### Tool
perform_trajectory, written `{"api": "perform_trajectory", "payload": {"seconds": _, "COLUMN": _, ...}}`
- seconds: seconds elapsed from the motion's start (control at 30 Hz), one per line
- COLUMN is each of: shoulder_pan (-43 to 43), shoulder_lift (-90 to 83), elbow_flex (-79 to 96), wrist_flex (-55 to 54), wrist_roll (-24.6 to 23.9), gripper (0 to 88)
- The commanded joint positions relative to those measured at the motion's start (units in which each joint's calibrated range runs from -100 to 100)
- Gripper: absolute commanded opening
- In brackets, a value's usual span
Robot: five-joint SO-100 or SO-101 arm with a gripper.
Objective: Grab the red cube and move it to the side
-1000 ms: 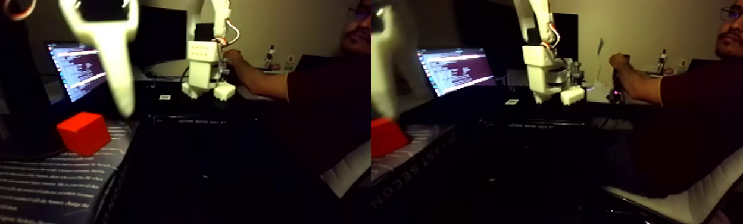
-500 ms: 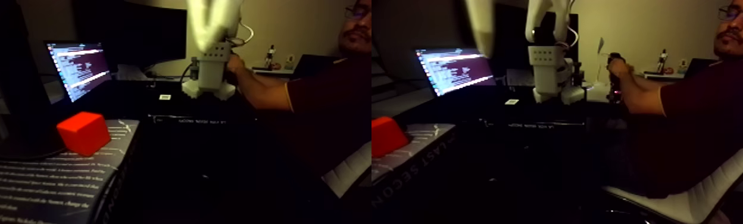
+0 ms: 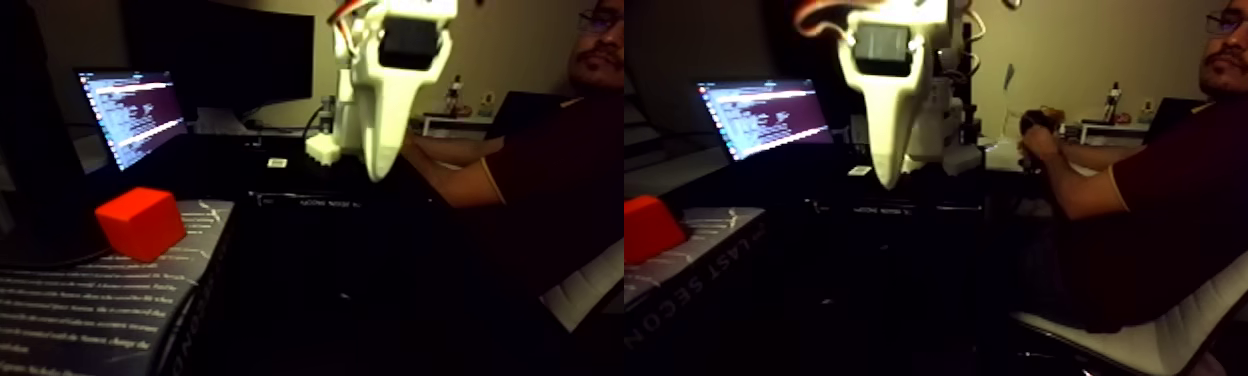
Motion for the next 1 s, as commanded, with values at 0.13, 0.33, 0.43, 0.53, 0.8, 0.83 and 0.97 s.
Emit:
{"api": "perform_trajectory", "payload": {"seconds": 0.13, "shoulder_pan": -0.3, "shoulder_lift": -14.6, "elbow_flex": 8.4, "wrist_flex": 1.0, "wrist_roll": -0.6, "gripper": 0.7}}
{"api": "perform_trajectory", "payload": {"seconds": 0.33, "shoulder_pan": -0.5, "shoulder_lift": -20.3, "elbow_flex": 9.3, "wrist_flex": 5.1, "wrist_roll": -0.6, "gripper": 0.7}}
{"api": "perform_trajectory", "payload": {"seconds": 0.43, "shoulder_pan": -0.6, "shoulder_lift": -22.6, "elbow_flex": 10.0, "wrist_flex": 6.1, "wrist_roll": -0.5, "gripper": 0.7}}
{"api": "perform_trajectory", "payload": {"seconds": 0.53, "shoulder_pan": -0.6, "shoulder_lift": -25.2, "elbow_flex": 10.5, "wrist_flex": 7.6, "wrist_roll": -0.5, "gripper": 0.7}}
{"api": "perform_trajectory", "payload": {"seconds": 0.8, "shoulder_pan": -0.4, "shoulder_lift": -29.2, "elbow_flex": 11.3, "wrist_flex": 9.6, "wrist_roll": -0.6, "gripper": 0.7}}
{"api": "perform_trajectory", "payload": {"seconds": 0.83, "shoulder_pan": -0.4, "shoulder_lift": -29.2, "elbow_flex": 11.3, "wrist_flex": 9.8, "wrist_roll": -0.6, "gripper": 0.7}}
{"api": "perform_trajectory", "payload": {"seconds": 0.97, "shoulder_pan": -0.3, "shoulder_lift": -29.2, "elbow_flex": 11.3, "wrist_flex": 9.8, "wrist_roll": -0.6, "gripper": 0.7}}
